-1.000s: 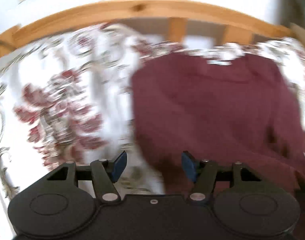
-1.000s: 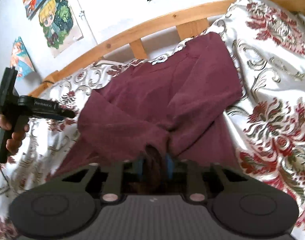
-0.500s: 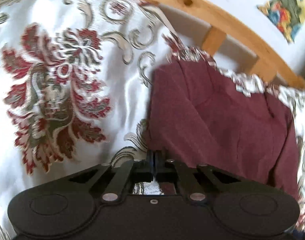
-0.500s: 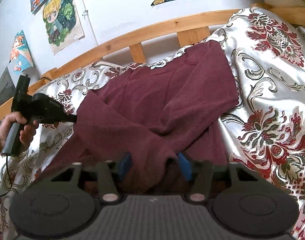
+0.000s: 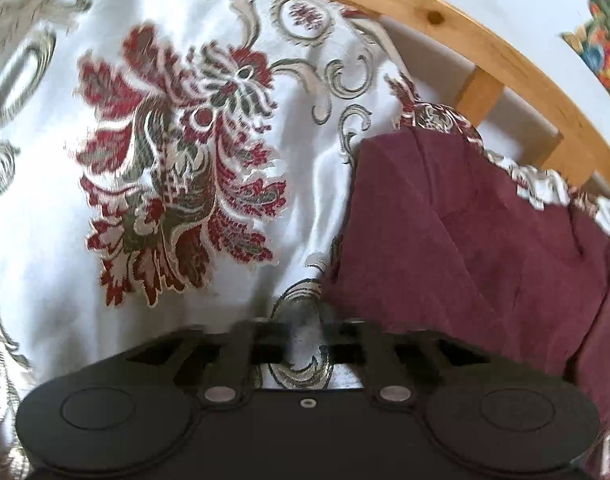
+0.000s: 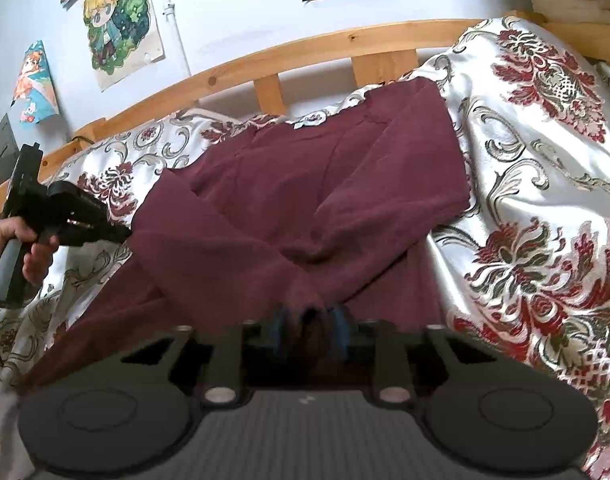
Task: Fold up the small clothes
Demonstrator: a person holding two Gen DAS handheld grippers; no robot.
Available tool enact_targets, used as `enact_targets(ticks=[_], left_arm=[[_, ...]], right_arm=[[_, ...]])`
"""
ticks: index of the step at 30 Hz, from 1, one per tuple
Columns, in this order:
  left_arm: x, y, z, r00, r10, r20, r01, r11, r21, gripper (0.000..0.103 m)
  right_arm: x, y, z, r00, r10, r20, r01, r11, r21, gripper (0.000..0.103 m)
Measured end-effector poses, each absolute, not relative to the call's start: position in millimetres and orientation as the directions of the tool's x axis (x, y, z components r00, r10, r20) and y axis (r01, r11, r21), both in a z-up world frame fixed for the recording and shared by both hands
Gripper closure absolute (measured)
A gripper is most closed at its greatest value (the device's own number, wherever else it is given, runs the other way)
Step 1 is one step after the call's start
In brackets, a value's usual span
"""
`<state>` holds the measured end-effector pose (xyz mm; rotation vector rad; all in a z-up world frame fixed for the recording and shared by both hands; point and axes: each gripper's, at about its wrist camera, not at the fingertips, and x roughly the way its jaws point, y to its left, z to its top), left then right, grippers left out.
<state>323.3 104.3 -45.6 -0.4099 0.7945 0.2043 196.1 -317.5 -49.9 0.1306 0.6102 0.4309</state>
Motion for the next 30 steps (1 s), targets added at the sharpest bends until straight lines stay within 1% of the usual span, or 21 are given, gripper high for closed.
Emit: enact_targets(ticks=[1,2,3,5,8,9,10,12,13,14,15,17,18,22,23,25,27,30], left_arm=[[321,103,-43,0.694,0.03,-0.719,-0.321,0.907,-0.271,0.044],[318,99,-40,0.708,0.04,-0.705,-0.31,0.915,-0.259,0.041],[318,96,-38,0.716,0.045,-0.697,-0.298,0.922,-0.247,0.039],[322,89,-37,0.708,0.058,-0.704,-0.283,0.937,-0.207,0.039],[336,81,-44,0.649,0.156,-0.745,-0.326,0.941,-0.087,0.041],[339,81,-47,0.631,0.177,-0.755,-0.339,0.938,-0.064,0.044],[343,81,-51,0.613,0.192,-0.767,-0.353,0.935,-0.048,0.044],[345,81,-52,0.607,0.199,-0.769,-0.361,0.931,-0.044,0.044],[344,80,-51,0.608,0.204,-0.768,-0.364,0.93,-0.041,0.043],[343,80,-50,0.606,0.208,-0.768,-0.366,0.93,-0.037,0.041],[340,80,-49,0.606,0.21,-0.767,-0.367,0.929,-0.036,0.039],[329,81,-44,0.613,0.194,-0.766,-0.361,0.931,-0.053,0.036],[323,82,-42,0.62,0.174,-0.765,-0.352,0.933,-0.073,0.033],[282,83,-30,0.652,0.126,-0.748,-0.324,0.938,-0.123,0.017],[268,79,-26,0.662,0.118,-0.74,-0.306,0.944,-0.123,0.015],[245,71,-19,0.68,0.102,-0.727,-0.259,0.96,-0.108,0.007],[218,63,-12,0.7,0.076,-0.71,-0.191,0.978,-0.083,0.003],[183,48,-7,0.729,0.02,-0.685,-0.073,0.996,-0.048,0.001]], right_arm=[[195,-318,-49,0.742,0.422,-0.52,-0.35,0.906,0.236,0.052],[194,-316,-47,0.754,0.41,-0.514,-0.348,0.912,0.217,0.047],[192,-314,-46,0.765,0.395,-0.509,-0.347,0.918,0.191,0.045],[188,-309,-46,0.79,0.357,-0.498,-0.343,0.931,0.123,0.037],[183,-298,-48,0.827,0.267,-0.495,-0.313,0.95,-0.012,0.032],[182,-293,-50,0.836,0.228,-0.5,-0.297,0.953,-0.063,0.031],[183,-290,-51,0.839,0.186,-0.512,-0.281,0.953,-0.113,0.029],[186,-285,-55,0.839,0.118,-0.531,-0.249,0.951,-0.182,0.027],[186,-287,-56,0.838,0.103,-0.535,-0.236,0.954,-0.187,0.026],[187,-289,-56,0.835,0.091,-0.543,-0.222,0.958,-0.182,0.021],[187,-292,-55,0.832,0.077,-0.549,-0.206,0.962,-0.177,0.019],[185,-300,-52,0.832,0.06,-0.552,-0.176,0.971,-0.16,0.017],[184,-305,-49,0.83,0.067,-0.554,-0.168,0.977,-0.134,0.015],[176,-321,-30,0.832,0.118,-0.541,-0.156,0.988,-0.023,0.004],[172,-321,-24,0.832,0.147,-0.536,-0.176,0.984,-0.004,0.001],[161,-318,-12,0.832,0.202,-0.516,-0.233,0.973,0.006,0.0],[147,-314,-2,0.828,0.23,-0.511,-0.278,0.961,-0.018,0.0],[122,-308,5,0.815,0.245,-0.525,-0.336,0.938,-0.085,0.0]])
